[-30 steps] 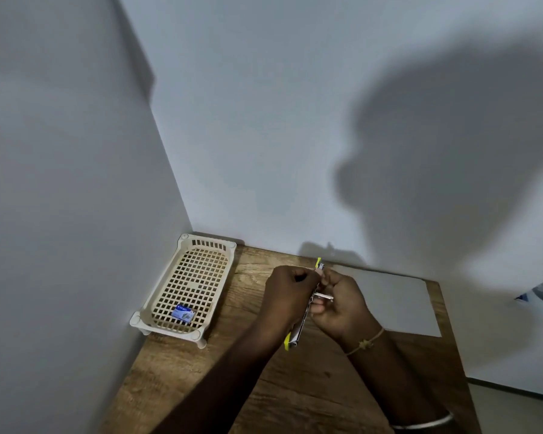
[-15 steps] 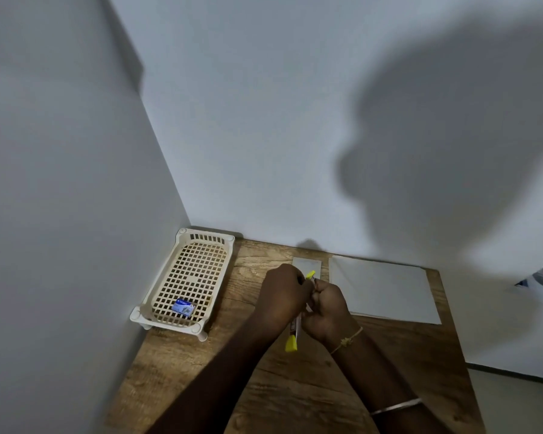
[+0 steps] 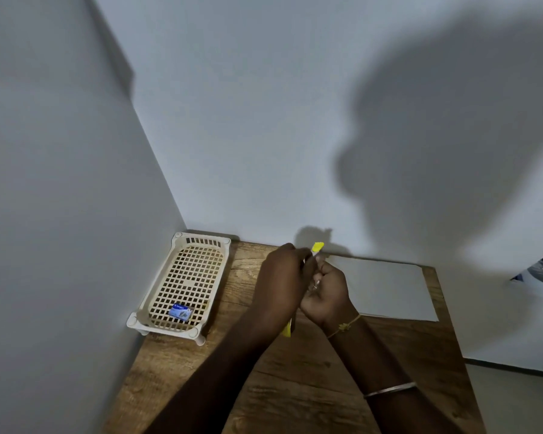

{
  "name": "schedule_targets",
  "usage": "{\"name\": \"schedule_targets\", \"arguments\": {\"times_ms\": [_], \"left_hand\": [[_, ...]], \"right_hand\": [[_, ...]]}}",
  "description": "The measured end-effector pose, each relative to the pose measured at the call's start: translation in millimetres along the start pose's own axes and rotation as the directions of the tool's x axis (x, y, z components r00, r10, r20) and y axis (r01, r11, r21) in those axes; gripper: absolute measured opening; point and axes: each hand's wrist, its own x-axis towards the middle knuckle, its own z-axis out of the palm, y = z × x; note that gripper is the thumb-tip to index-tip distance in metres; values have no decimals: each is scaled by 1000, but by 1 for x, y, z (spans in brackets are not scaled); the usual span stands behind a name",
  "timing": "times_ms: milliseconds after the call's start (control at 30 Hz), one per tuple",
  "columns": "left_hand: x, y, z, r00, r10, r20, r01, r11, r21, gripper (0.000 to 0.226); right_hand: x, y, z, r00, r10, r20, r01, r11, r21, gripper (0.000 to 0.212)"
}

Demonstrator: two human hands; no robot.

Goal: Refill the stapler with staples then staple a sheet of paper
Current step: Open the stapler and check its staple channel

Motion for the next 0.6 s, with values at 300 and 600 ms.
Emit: {"name": "schedule_targets", "arguments": {"times_ms": [300, 600], "left_hand": [[2, -30, -3, 836, -459, 302, 440, 230, -868, 26], [-1, -39, 3, 756, -480, 444, 508, 5, -861, 19]], "right_hand": [[4, -14, -2, 983, 0, 185, -1, 1000, 3, 55], [30, -27, -69, 959, -213, -187, -143, 209, -967, 23]]}}
